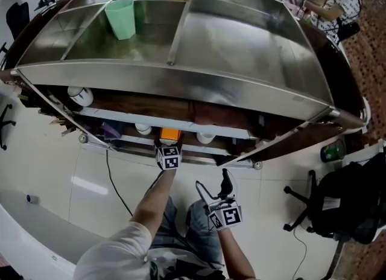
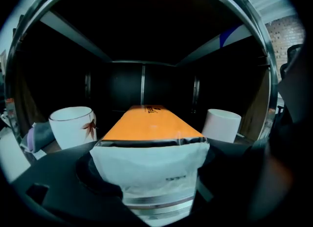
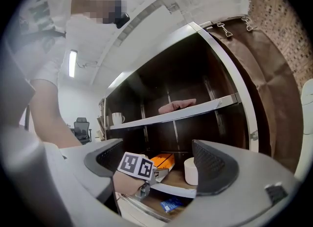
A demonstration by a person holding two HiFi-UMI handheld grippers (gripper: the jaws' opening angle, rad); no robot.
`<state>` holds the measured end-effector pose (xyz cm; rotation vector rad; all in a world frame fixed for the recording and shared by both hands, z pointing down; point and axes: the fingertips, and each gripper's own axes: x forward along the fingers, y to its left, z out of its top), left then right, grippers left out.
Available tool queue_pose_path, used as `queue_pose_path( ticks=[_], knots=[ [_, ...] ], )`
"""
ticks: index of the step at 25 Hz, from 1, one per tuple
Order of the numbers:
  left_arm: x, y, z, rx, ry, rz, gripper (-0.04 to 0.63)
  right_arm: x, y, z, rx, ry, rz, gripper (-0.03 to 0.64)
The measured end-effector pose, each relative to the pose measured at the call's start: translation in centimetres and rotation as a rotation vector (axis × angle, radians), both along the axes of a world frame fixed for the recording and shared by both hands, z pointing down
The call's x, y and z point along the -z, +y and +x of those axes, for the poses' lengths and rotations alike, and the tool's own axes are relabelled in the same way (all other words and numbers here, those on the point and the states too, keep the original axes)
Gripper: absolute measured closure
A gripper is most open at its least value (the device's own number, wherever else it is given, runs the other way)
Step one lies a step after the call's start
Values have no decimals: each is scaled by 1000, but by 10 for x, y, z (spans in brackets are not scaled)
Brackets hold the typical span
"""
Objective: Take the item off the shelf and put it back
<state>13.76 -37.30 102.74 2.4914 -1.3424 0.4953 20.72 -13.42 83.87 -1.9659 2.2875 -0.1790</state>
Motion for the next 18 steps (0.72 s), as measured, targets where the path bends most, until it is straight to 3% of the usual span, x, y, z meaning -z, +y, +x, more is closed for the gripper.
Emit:
queue_pose_path(
  ticks=[5, 9, 14, 18],
  knots=[
    [-39, 2, 4, 18, -65, -76, 118, -5, 10, 7, -9, 32, -45, 149],
    [-15, 26, -7, -29, -96, -115, 69, 15, 15, 25, -69, 1, -74, 149],
    [75, 100, -29, -139, -81, -123, 69, 97, 19, 26, -52, -44, -88, 149],
    [193, 151, -43, -246, -30, -39, 69, 176, 20, 15, -16, -58, -60, 149]
  ],
)
